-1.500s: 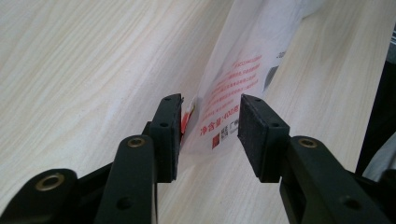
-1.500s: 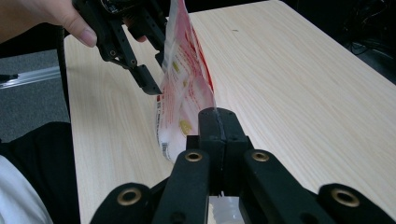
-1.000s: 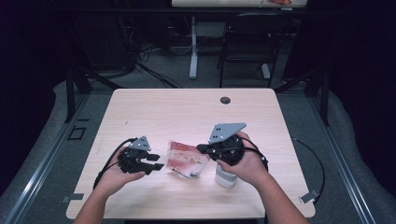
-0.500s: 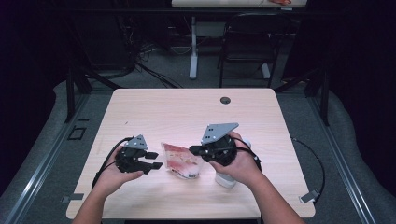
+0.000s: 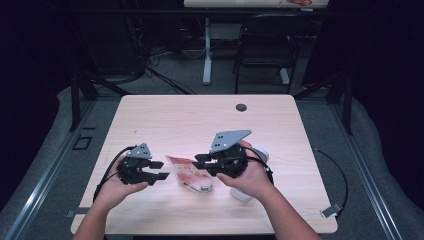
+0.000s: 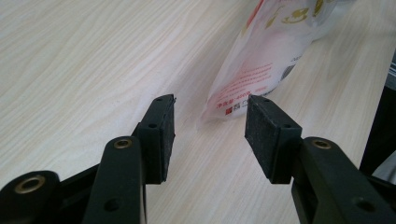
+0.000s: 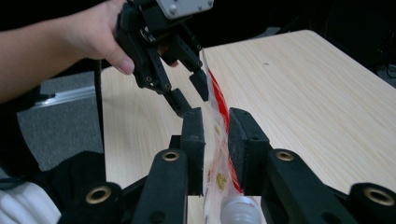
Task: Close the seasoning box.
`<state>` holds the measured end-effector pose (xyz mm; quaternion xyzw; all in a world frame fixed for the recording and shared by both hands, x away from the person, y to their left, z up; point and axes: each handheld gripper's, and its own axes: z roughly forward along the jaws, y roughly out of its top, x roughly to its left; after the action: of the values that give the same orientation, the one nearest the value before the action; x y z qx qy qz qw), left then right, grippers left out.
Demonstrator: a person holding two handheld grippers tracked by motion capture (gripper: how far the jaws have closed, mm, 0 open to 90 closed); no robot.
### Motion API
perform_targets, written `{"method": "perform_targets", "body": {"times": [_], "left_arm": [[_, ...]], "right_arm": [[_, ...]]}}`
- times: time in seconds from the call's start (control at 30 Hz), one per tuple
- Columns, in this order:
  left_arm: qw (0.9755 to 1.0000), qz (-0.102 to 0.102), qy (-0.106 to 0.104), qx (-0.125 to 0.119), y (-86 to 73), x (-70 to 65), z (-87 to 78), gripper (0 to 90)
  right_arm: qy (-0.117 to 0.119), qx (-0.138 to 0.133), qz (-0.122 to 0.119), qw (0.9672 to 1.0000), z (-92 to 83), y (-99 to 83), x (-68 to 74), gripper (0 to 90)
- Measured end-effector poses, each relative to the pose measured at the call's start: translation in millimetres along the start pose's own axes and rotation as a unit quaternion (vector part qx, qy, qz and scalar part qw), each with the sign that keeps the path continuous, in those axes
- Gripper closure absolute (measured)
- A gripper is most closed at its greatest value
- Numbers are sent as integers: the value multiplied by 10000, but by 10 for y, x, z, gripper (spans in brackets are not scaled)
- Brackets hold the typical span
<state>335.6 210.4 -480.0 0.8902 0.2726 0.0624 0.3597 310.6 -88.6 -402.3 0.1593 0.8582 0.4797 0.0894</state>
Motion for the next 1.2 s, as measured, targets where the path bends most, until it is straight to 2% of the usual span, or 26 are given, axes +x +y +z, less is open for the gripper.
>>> {"method": "perform_targets", "body": {"times": [0.17,0.3,0.47,0.67,0.9,1.03,1.2], "left_arm": [[10000,-26,20,-14,-6,9,-11,527],[10000,-25,61,-5,-12,22,-18,524],[9999,-89,136,-32,-34,51,-47,523],[9996,-172,219,-75,-54,79,-79,520],[9994,-212,244,-148,-68,100,-122,520],[9992,-242,289,-162,-77,116,-148,520],[9990,-279,311,-178,-92,132,-154,518]], "right_arm": [[65,-282,119,9995,-100,25,9,751],[-39,-255,97,9996,-140,28,10,729],[-144,-245,189,9994,-180,10,-21,681],[-374,-162,263,9988,-214,-16,-34,610],[-704,-224,367,9966,-279,-80,-76,532],[-949,-300,584,9933,-338,-120,-115,480],[-1091,-335,709,9909,-418,-164,-156,467]]}}
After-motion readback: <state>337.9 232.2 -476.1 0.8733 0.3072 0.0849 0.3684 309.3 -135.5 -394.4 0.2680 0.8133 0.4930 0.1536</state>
